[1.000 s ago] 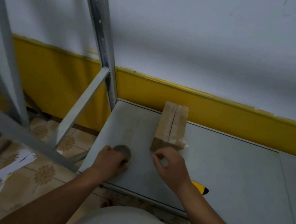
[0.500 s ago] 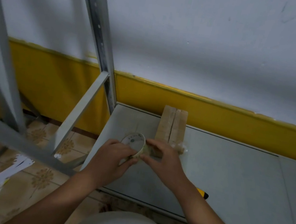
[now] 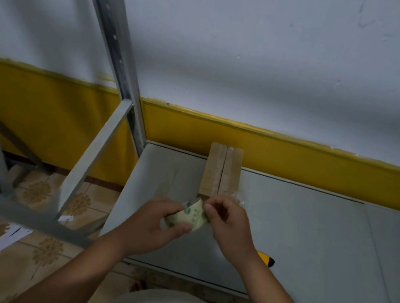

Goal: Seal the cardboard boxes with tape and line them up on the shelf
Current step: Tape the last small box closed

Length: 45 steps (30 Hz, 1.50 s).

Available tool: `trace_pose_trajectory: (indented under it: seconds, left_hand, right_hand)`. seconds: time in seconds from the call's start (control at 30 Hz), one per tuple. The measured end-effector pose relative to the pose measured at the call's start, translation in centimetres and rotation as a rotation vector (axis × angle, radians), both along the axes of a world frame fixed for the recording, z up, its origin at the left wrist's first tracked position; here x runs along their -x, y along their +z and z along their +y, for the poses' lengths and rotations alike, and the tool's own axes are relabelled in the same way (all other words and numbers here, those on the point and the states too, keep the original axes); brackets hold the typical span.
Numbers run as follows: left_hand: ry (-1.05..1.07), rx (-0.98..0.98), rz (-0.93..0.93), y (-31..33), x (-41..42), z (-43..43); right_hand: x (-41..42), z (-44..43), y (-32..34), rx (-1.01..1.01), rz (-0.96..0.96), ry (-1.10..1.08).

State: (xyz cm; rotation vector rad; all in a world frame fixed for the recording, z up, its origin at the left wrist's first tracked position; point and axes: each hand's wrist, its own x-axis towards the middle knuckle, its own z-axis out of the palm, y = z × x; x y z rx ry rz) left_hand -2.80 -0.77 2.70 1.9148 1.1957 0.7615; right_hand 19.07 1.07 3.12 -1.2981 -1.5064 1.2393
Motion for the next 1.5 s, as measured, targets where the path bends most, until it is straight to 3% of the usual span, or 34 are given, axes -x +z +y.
trace_pose_trajectory:
  seconds: [0.07, 0.17, 0.23, 0.33, 0.4, 0.47, 0.57, 0.67, 0.77, 0.93, 1.1, 1.17, 1.33, 1.5]
  left_hand:
    - [0.033, 0.099, -0.098, 0.0, -0.4, 0.1]
    - [0.056, 0.158, -0.104, -0.1, -0.9, 0.8]
    - [0.049, 0.154, 0.019, -0.1, -0.9, 1.7]
    - [0.121, 0.155, 0.357, 0.2, -1.0, 3.1]
    - [0.152, 0.2, 0.437, 0.4, -1.5, 3.6]
    - [0.112, 0.25, 0.34, 0.3, -1.7, 3.7]
    - [0.053, 0.342, -0.005, -0.7, -0.9, 3.7]
    - [0.063, 0.275, -0.152, -1.8, -0.8, 3.7]
    - [0.107, 0.218, -0.1, -2.4, -1.0, 4.4]
    - [0.212, 0.196, 0.41, -2.1, -0.6, 6.9]
    - [0.129, 0.306, 0.167, -2.1, 0.0, 9.0]
    - [0.128, 0.291, 0.149, -2.3, 0.3, 9.4]
    - [0.192, 0.187, 0.348, -2.7, -0.2, 10.7]
    - [0.268, 0.221, 0.509, -2.2, -0.3, 10.9]
  right_hand:
    - [-0.7, 0.1, -0.1, 0.044, 0.033, -0.027]
    - [-1.5, 0.0, -0.5, 0.095, 0.019, -0.063]
    - [-2.2, -0.1, -0.7, 0.112, 0.013, -0.115]
    - [-3.3, -0.5, -0.8, 0.128, 0.024, -0.17]
    - [-3.6, -0.9, -1.3, 0.155, 0.034, -0.207]
    - [-3.9, -1.0, -2.0, 0.225, 0.104, -0.279]
    - [-4.9, -0.8, -2.9, 0.393, 0.348, -0.377]
    - [-5.3, -0.7, -3.1, 0.487, 0.517, -0.429]
    - [-5.2, -0.2, -3.5, 0.435, 0.427, -0.466]
    - [-6.0, 1.1, -4.1, 0.324, 0.255, -0.488]
    - [-6.5, 3.0, -4.2, 0.361, 0.266, -0.519]
    - [-6.7, 3.6, -4.5, 0.363, 0.256, -0.515]
    - [-6.6, 4.3, -5.0, 0.372, 0.253, -0.521]
    - [-7.3, 4.8, -5.3, 0.358, 0.247, -0.537]
